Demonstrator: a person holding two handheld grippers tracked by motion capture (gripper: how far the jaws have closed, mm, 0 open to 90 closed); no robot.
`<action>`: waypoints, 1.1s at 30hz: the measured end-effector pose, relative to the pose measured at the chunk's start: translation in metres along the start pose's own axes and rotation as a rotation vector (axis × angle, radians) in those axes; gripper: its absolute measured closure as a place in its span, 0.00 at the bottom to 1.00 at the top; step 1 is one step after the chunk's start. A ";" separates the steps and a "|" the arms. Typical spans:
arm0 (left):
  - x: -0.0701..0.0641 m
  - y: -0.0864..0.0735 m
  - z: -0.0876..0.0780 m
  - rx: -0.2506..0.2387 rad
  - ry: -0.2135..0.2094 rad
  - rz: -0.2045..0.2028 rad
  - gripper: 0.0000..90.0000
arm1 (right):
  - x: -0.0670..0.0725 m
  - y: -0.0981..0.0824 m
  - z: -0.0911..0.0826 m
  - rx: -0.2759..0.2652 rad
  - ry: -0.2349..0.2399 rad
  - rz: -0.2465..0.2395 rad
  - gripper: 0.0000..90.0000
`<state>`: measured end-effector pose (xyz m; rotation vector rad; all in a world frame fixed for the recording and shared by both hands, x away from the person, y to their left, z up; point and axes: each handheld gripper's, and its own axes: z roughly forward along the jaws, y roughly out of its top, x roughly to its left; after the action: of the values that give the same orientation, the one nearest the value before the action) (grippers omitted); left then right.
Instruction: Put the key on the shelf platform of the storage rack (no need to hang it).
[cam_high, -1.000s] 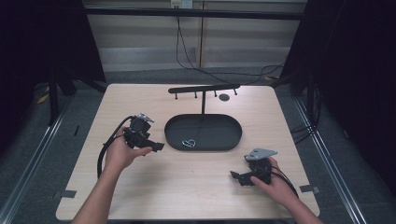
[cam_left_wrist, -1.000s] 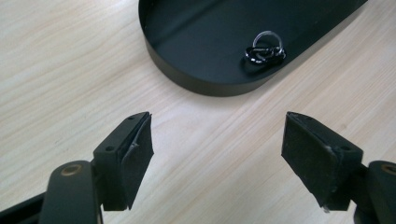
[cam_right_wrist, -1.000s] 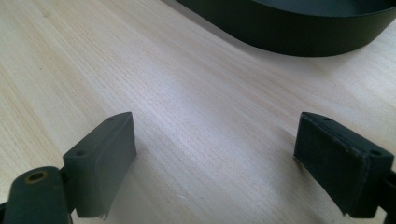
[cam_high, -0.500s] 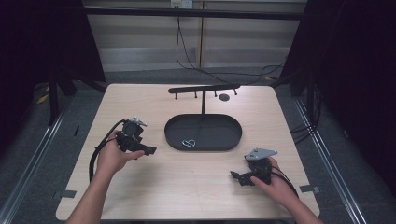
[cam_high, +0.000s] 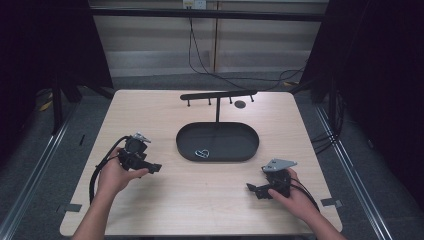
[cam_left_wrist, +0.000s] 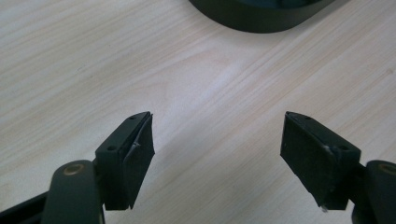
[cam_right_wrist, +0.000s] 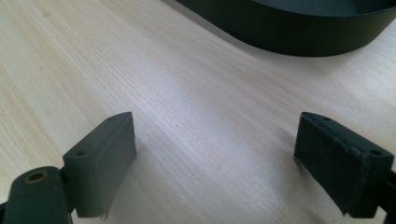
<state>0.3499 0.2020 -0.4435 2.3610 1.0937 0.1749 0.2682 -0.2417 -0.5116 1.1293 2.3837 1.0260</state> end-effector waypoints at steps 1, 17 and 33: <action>0.000 -0.002 0.001 0.000 -0.004 -0.004 0.28 | 0.000 0.000 0.000 0.000 0.000 0.000 0.13; -0.002 -0.028 0.012 -0.010 -0.001 0.020 0.27 | 0.000 0.000 0.000 0.000 0.000 0.001 0.13; -0.004 -0.045 0.023 0.000 0.030 0.040 0.25 | 0.000 0.000 0.000 0.001 0.000 -0.001 0.13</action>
<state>0.3246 0.2139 -0.4860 2.3887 1.0612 0.2247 0.2682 -0.2418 -0.5116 1.1279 2.3848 1.0253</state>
